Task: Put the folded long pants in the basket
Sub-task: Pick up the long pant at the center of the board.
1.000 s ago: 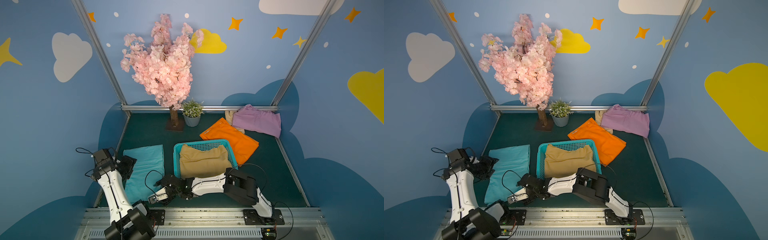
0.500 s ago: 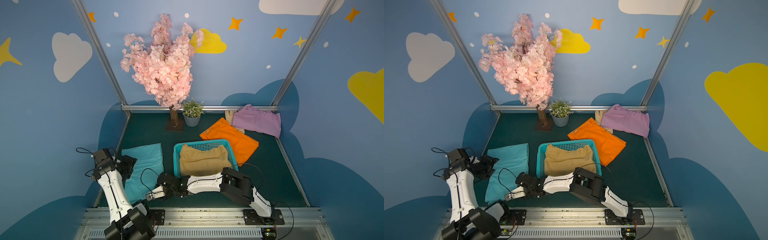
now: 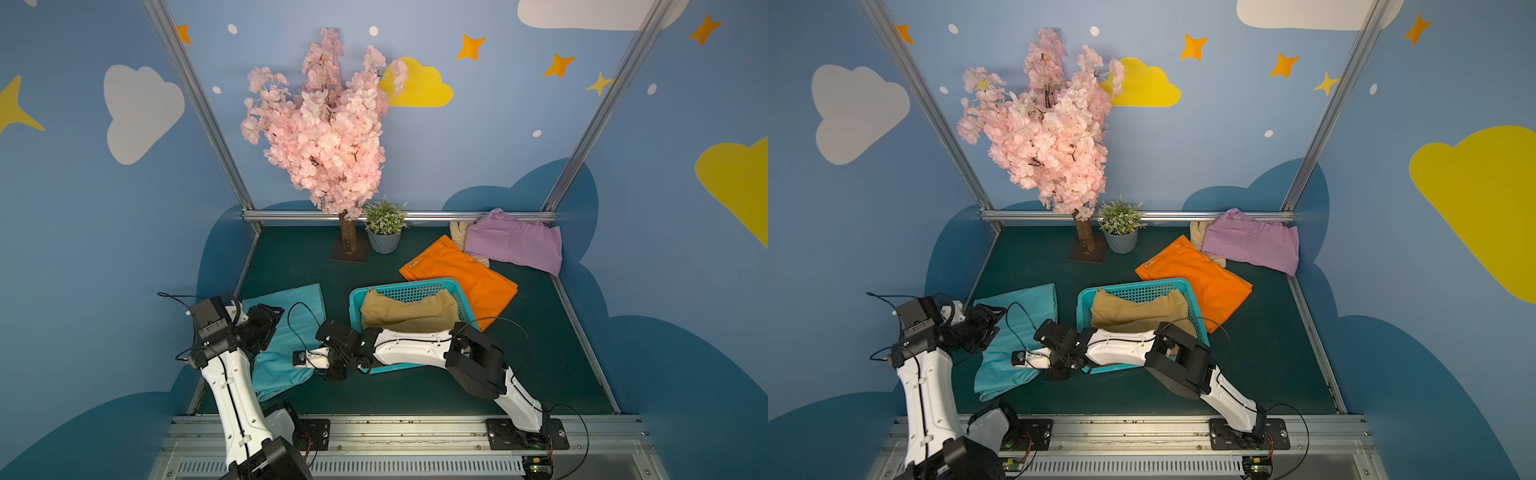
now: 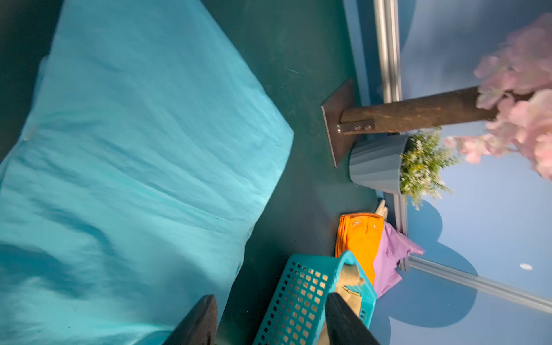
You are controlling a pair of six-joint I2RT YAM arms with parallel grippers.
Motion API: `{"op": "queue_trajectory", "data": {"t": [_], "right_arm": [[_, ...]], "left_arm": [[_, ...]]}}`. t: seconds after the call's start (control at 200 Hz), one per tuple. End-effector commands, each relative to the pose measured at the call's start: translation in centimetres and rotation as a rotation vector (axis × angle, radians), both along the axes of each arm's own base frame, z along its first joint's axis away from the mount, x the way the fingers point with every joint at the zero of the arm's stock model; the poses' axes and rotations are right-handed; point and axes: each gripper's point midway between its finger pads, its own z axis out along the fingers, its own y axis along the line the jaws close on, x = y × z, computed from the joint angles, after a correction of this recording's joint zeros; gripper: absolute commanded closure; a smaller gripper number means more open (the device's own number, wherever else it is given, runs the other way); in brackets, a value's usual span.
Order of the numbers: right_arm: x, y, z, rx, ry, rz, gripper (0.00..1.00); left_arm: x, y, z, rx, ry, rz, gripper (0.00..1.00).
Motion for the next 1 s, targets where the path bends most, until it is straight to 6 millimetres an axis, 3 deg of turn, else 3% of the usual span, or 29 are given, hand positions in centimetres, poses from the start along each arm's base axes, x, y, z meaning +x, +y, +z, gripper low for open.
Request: {"op": "queue_trajectory", "data": {"t": [0.0,0.155,0.33,0.401,0.551,0.671,0.746,0.886,0.996], "right_arm": [[2.7,-1.4,1.8,-0.013,0.253,-0.153,1.00],[4.4,-1.1,4.6,0.036,0.467,-0.214,1.00],[8.5,-0.9,6.5,0.052,0.723,-0.369,1.00],[10.3,-0.8,8.4,0.085,0.794,-0.411,1.00],[14.7,-1.0,12.3,0.151,0.980,-0.514,1.00],[17.5,-1.5,15.8,0.236,1.081,-0.554,1.00],[18.6,-2.1,18.2,0.281,1.117,-0.572,1.00],[20.6,-3.6,22.2,0.390,1.179,-0.617,1.00],[21.8,-4.4,25.4,0.488,1.205,-0.632,1.00]], "left_arm": [[0.6,-1.4,1.7,-0.003,-0.103,-0.081,0.38],[1.1,-3.3,3.9,-0.034,-0.227,-0.161,0.38],[0.9,-5.6,5.9,-0.087,-0.332,-0.254,0.38],[0.6,-6.6,6.7,-0.105,-0.374,-0.297,0.38],[-0.7,-10.3,9.9,-0.125,-0.547,-0.490,0.38],[-3.1,-12.9,12.1,-0.032,-0.634,-0.594,0.38],[-3.3,-13.0,11.2,-0.028,-0.588,-0.592,0.38],[-1.5,-10.4,5.8,-0.051,-0.387,-0.391,0.36],[-0.6,-10.3,5.0,-0.123,-0.402,-0.350,0.36]]}}
